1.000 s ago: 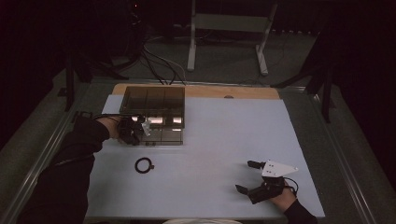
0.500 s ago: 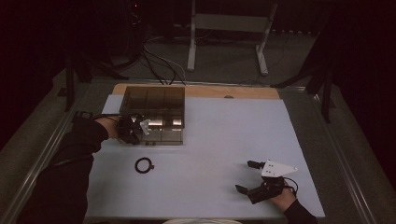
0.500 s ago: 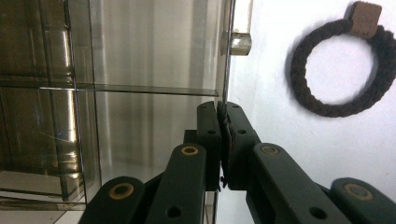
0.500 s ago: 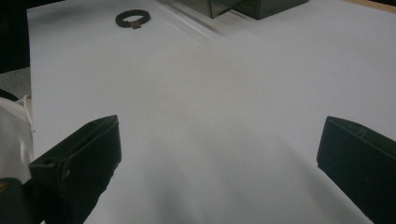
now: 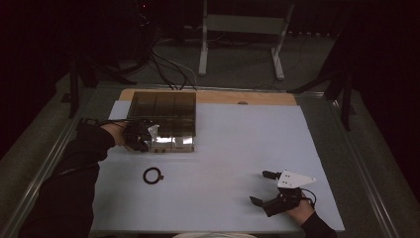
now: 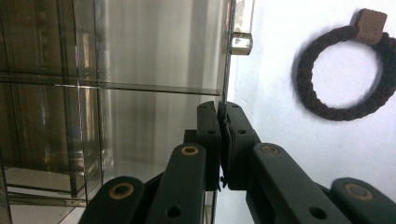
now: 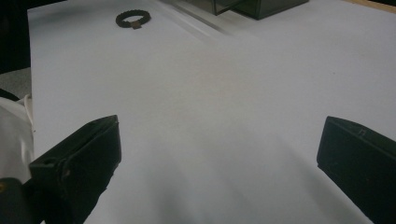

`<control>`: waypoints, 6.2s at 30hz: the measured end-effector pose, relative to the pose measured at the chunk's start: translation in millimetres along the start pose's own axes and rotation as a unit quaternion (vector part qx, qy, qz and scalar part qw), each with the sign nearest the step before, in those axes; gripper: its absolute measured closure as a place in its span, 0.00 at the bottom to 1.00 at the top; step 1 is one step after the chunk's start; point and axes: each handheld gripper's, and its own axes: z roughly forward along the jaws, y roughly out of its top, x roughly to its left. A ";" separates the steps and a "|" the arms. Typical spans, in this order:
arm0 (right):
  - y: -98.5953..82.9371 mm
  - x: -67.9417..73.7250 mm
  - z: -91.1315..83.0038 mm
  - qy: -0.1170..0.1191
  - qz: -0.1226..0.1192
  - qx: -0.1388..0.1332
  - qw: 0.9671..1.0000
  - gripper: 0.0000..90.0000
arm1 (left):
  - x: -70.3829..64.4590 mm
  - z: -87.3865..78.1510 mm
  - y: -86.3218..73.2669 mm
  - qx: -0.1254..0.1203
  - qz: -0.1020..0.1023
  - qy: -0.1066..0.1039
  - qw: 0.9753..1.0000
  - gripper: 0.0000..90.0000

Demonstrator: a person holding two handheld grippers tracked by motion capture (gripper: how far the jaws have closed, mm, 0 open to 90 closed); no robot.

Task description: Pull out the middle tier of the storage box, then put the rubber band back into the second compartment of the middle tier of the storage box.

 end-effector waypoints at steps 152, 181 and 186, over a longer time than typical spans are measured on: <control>0.7 0.9 1.1 0.000 -0.004 0.007 1.000 0.00 | -145.9 42.4 -37.0 -0.288 -0.435 0.176 0.835 0.50; 0.8 1.2 1.3 0.001 -0.007 0.008 1.000 0.00 | -143.3 49.2 -26.4 -0.242 -0.432 0.161 0.854 0.96; 0.8 0.9 1.3 0.000 -0.006 0.008 1.000 0.00 | -143.3 48.9 -26.1 -0.243 -0.431 0.161 0.854 0.98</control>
